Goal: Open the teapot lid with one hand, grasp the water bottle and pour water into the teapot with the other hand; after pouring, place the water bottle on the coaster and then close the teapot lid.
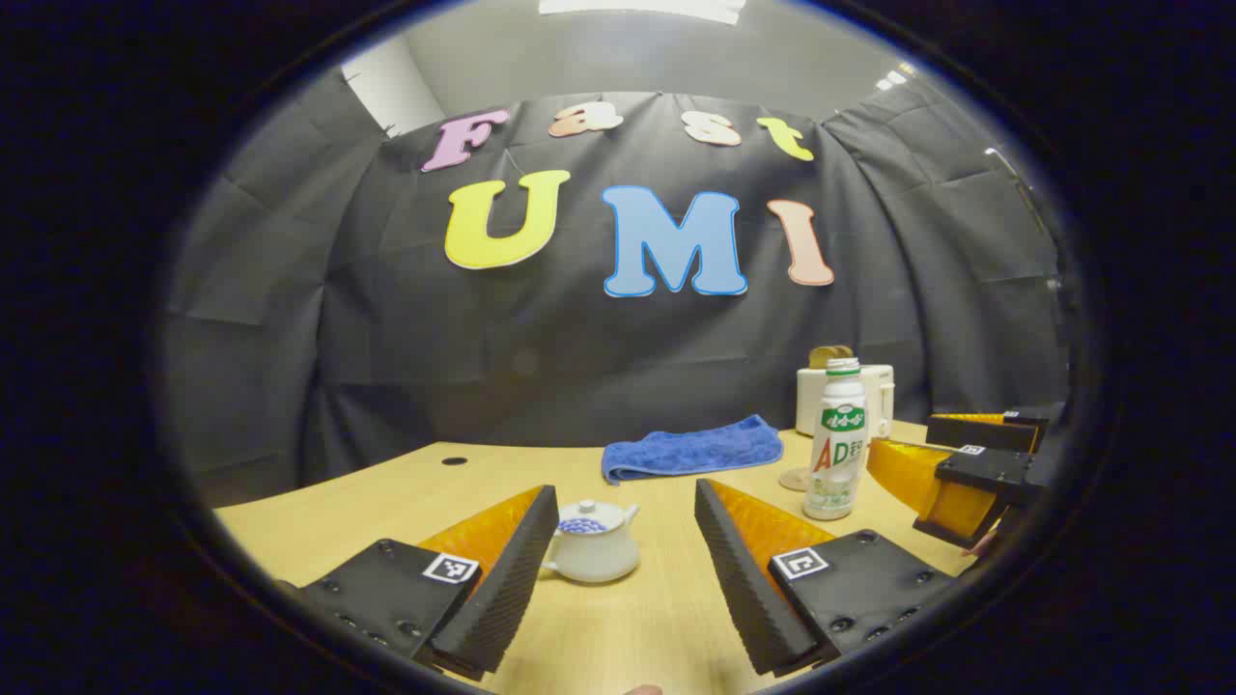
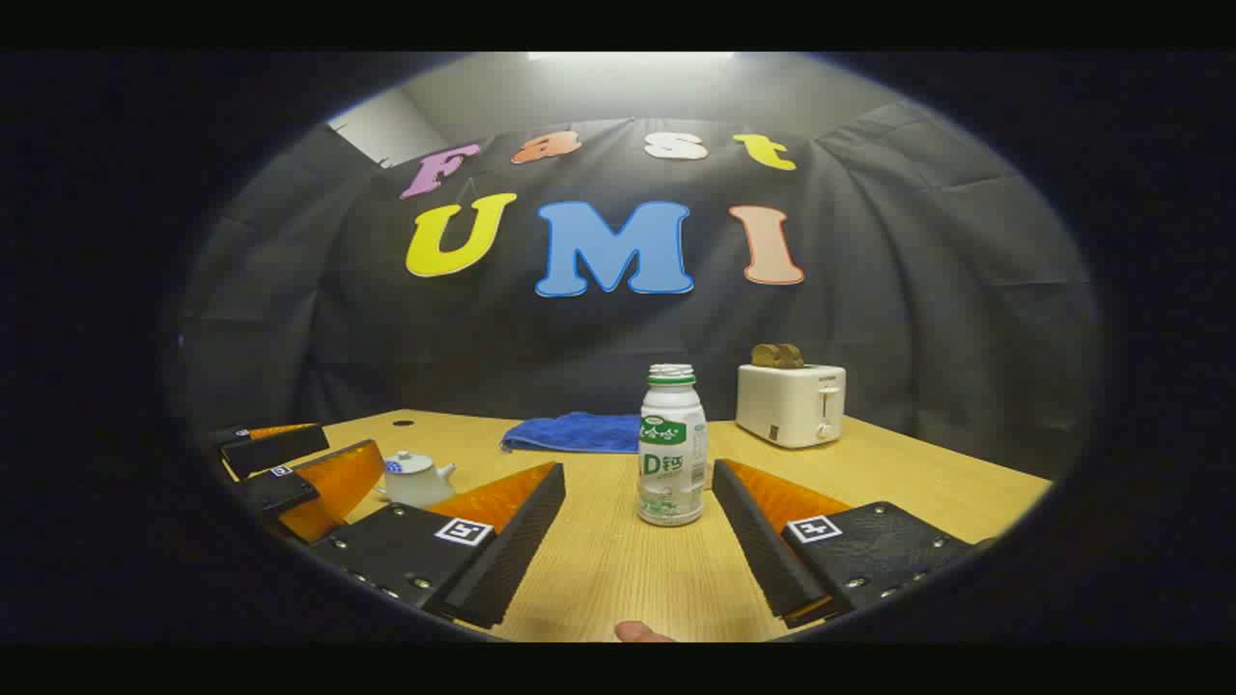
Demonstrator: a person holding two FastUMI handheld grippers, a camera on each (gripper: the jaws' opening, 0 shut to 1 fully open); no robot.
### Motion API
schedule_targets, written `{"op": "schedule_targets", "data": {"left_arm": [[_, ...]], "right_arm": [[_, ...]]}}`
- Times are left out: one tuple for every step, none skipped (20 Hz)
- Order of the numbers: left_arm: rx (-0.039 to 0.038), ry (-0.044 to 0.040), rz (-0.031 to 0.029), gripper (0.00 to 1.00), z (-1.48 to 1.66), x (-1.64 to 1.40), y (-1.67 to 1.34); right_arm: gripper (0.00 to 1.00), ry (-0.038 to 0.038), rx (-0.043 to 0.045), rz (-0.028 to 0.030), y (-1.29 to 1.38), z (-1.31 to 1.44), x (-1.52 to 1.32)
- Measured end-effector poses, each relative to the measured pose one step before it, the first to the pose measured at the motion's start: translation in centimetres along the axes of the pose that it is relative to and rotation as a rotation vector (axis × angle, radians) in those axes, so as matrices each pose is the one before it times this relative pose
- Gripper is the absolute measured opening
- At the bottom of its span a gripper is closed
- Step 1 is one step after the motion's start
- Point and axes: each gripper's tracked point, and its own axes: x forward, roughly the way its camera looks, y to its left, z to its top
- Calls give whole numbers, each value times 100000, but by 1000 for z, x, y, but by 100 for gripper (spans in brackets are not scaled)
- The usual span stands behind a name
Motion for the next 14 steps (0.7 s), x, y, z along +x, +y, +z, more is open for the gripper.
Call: {"op": "schedule_targets", "data": {"left_arm": [[-744,-338,-309,100,296,217,-44],[-463,-40,277,95,-92,247,122],[-39,-57,-127,95,80,317,108],[242,21,-345,95,-77,372,-14],[-223,351,-250,95,-88,411,125],[-771,651,-659,95,-207,392,2],[-1123,954,-148,95,-196,568,197],[-1159,1528,253,95,-396,703,378],[-667,1573,509,95,-197,968,455],[-411,2775,770,95,-635,949,483],[-629,2639,684,98,-469,953,628],[-981,1674,489,95,-438,872,409],[-961,1260,593,100,-184,725,460],[-720,1298,646,100,-350,541,404]], "right_arm": [[95,775,-822,222,-6,-169,319],[95,942,-223,52,-90,-284,291],[95,1048,189,243,-10,-242,125],[95,1222,185,141,-60,-293,170],[95,415,-263,285,-112,30,60],[95,-227,-559,-425,-271,84,68],[95,-534,-293,-204,-225,217,44],[95,-314,-96,-156,-152,178,24],[95,-137,387,-127,-131,77,58],[95,122,593,341,-50,-21,4],[95,96,567,24,-135,-3,9],[95,-148,218,-190,-141,48,-14],[95,-298,-15,-357,-174,91,-76],[95,-15,-15,-403,-153,-13,64]]}}
